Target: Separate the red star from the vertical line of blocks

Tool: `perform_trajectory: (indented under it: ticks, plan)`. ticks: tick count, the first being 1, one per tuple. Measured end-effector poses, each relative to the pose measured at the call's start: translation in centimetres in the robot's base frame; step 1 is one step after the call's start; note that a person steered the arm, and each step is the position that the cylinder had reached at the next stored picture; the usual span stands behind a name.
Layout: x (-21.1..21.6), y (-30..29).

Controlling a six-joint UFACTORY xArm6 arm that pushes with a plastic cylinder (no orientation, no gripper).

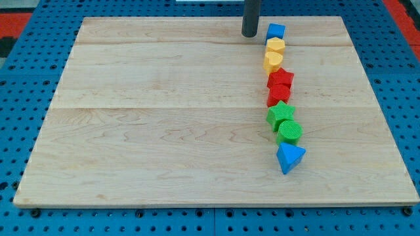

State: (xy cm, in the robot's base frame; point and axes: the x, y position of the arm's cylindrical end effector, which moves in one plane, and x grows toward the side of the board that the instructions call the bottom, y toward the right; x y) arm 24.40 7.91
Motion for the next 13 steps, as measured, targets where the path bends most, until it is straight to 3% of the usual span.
perform_trajectory:
  ticks: [4, 6, 8, 9, 11, 13]
  plan:
    - [0.0, -0.7]
    - [-2.9, -1.4]
    - [-3.7, 16.7]
    - [1.3, 21.2]
    - [12.3, 17.8]
    - [13.8, 3.9]
